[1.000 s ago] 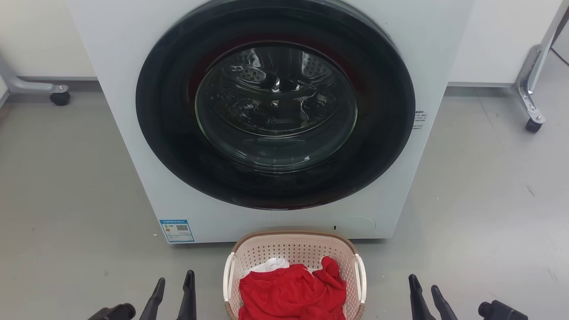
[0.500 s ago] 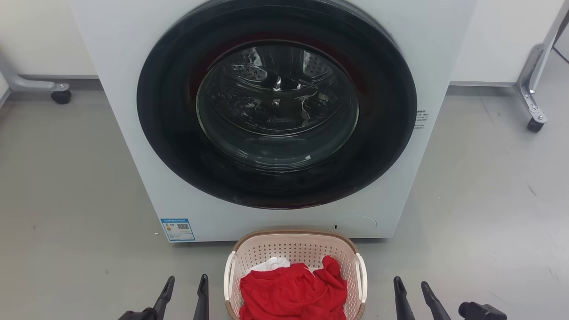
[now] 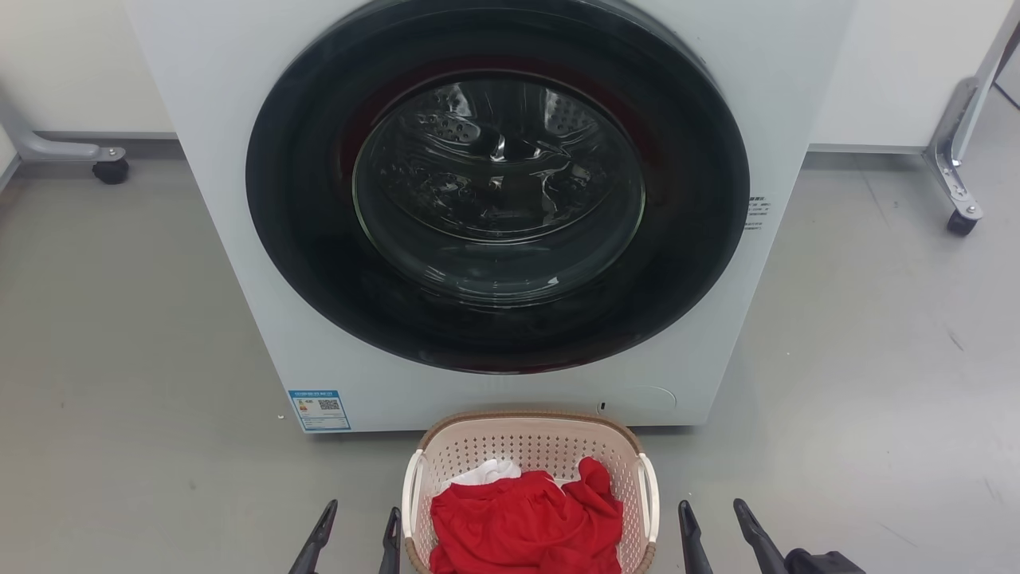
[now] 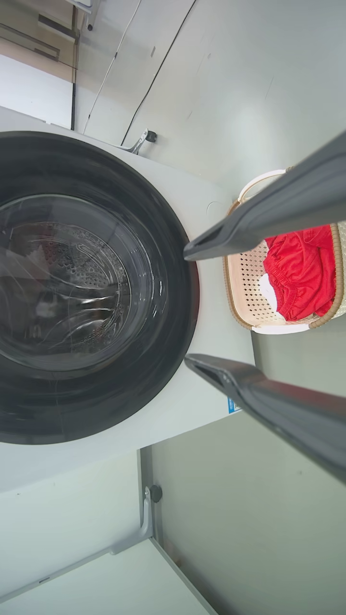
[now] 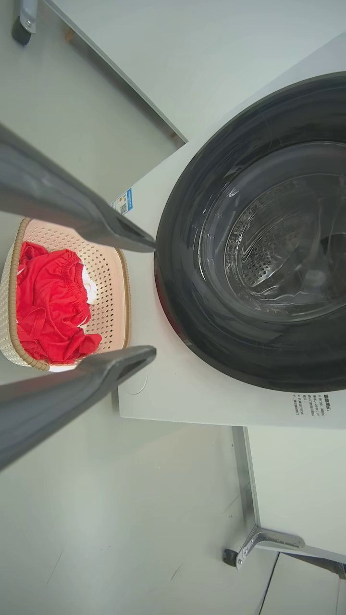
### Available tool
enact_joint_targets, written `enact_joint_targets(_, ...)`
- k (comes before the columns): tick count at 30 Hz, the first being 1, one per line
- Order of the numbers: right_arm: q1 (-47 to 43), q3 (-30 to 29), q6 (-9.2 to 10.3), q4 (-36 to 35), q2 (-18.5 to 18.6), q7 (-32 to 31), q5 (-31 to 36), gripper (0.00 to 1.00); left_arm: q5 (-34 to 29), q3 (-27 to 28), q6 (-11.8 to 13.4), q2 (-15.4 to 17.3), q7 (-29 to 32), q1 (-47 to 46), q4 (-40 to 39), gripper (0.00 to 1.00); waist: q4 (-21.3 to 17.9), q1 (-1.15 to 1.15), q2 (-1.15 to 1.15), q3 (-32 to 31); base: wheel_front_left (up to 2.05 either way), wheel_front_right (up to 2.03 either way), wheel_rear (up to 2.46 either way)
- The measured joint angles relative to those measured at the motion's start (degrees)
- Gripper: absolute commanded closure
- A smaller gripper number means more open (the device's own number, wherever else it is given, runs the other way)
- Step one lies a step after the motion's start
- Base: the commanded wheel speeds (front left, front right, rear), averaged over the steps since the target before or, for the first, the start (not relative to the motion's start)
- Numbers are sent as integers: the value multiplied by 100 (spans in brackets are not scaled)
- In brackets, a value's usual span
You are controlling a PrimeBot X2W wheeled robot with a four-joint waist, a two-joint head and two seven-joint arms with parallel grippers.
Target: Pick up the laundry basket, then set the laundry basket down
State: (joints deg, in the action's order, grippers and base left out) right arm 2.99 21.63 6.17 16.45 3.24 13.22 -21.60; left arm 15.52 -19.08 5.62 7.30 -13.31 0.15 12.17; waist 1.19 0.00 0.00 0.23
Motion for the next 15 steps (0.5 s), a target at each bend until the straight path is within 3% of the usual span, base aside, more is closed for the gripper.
enact_joint_targets(6, -2, 134, 87, -33, 3, 105, 413, 0, -460, -121, 44, 12, -101, 10, 21, 0, 1, 0, 0, 13, 0, 0, 0)
enact_joint_targets(15, -4, 101, 87, -33, 2, 105, 416, 0, -477, -92, 44, 5, -101, 10, 80, 0, 2, 0, 0, 22, 0, 0, 0)
